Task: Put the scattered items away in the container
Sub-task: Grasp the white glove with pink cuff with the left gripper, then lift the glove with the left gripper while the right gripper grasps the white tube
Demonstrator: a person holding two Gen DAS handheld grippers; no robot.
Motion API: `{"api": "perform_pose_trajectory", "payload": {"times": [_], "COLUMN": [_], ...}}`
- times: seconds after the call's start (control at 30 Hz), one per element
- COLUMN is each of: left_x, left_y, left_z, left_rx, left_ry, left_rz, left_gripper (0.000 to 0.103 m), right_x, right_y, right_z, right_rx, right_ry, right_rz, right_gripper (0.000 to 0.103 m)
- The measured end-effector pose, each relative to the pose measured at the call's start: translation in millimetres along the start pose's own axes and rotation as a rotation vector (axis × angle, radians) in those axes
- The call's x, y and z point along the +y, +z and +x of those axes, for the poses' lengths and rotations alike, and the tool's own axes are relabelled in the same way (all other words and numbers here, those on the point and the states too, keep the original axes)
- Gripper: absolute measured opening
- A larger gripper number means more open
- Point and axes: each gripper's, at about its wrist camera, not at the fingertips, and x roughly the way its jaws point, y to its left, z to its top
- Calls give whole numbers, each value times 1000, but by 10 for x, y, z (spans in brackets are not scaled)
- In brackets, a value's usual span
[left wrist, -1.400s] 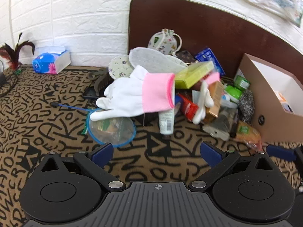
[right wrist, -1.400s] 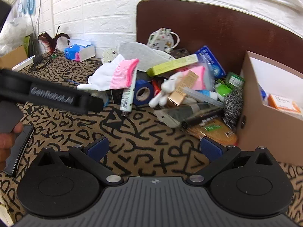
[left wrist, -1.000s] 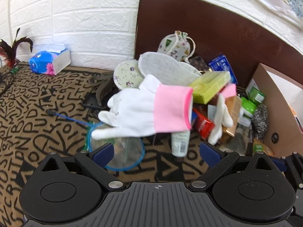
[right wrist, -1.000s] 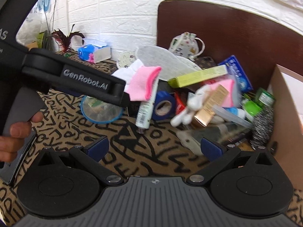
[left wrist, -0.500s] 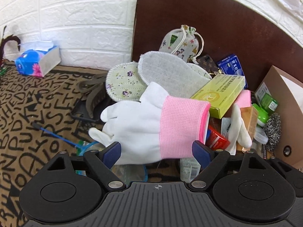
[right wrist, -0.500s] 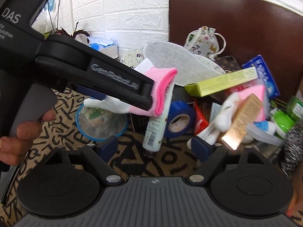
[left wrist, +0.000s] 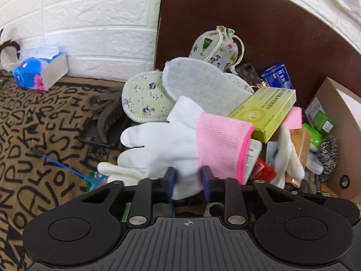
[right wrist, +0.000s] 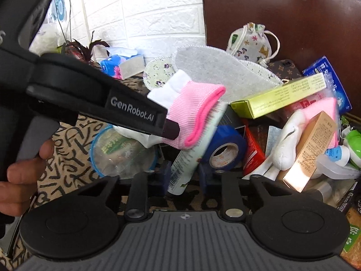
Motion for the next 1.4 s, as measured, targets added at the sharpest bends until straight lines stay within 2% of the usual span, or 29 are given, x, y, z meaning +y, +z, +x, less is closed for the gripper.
{"api": "perform_pose_trajectory", "payload": {"times": [0.1,0.23,0.37,0.53,0.57,0.6,0.63,0.77,0.83,0.87,0.9,0.93,0.97,1.0,1.03,1.1,1.17,1.2,1.3,1.37,1.4], "left_x": [8,-68,-140,-308,-356,-409,-466,-692,-765,-782,-776,-757,-736,-708,-680,-629,-604,-600,-637,-676,-686], "left_y": [-53,-195,-374,-667,-741,-807,-871,-1114,-1192,-1224,-1241,-1244,-1250,-1246,-1230,-1194,-1162,-1152,-1138,-1162,-1170], "left_z": [-86,-251,-492,-691,-714,-728,-744,-817,-820,-820,-818,-812,-828,-838,-851,-872,-858,-830,-697,-583,-525], "left_rx": [16,19,29,96,112,132,149,189,197,194,192,193,186,178,170,153,144,146,170,182,190], "left_ry": [-30,-49,-109,-182,-196,-211,-228,-285,-284,-275,-270,-266,-249,-232,-219,-199,-191,-189,-214,-203,-189], "left_rz": [-13,5,8,38,45,51,60,93,106,104,97,86,73,66,62,46,32,26,21,32,38], "left_gripper": [2,2,1,1,1,1,1,2,2,9,30,32,41,50,54,65,75,78,79,79,70], "right_x": [36,65,37,-35,-47,-62,-77,-117,-136,-143,-152,-143,-130,-108,-87,-42,-17,-23,-61,-64,-57], "right_y": [1,-32,-131,-347,-404,-460,-518,-770,-877,-918,-953,-968,-976,-973,-974,-979,-981,-981,-978,-977,-976], "right_z": [-84,-248,-502,-874,-951,-1023,-1102,-1400,-1484,-1499,-1516,-1518,-1509,-1493,-1473,-1441,-1415,-1403,-1380,-1357,-1340], "right_rx": [-2,-1,12,42,51,58,62,74,79,86,90,86,82,81,75,67,58,59,71,82,86], "right_ry": [22,29,54,83,83,82,82,45,23,19,15,8,5,-1,-8,-39,-65,-70,-50,-51,-54], "right_rz": [-7,-13,25,90,104,116,124,153,164,169,176,184,183,173,157,117,83,80,100,105,100], "right_gripper": [17,15,15,15,14,6,4,4,5,7,7,8,10,16,25,36,36,36,36,36,36]}}
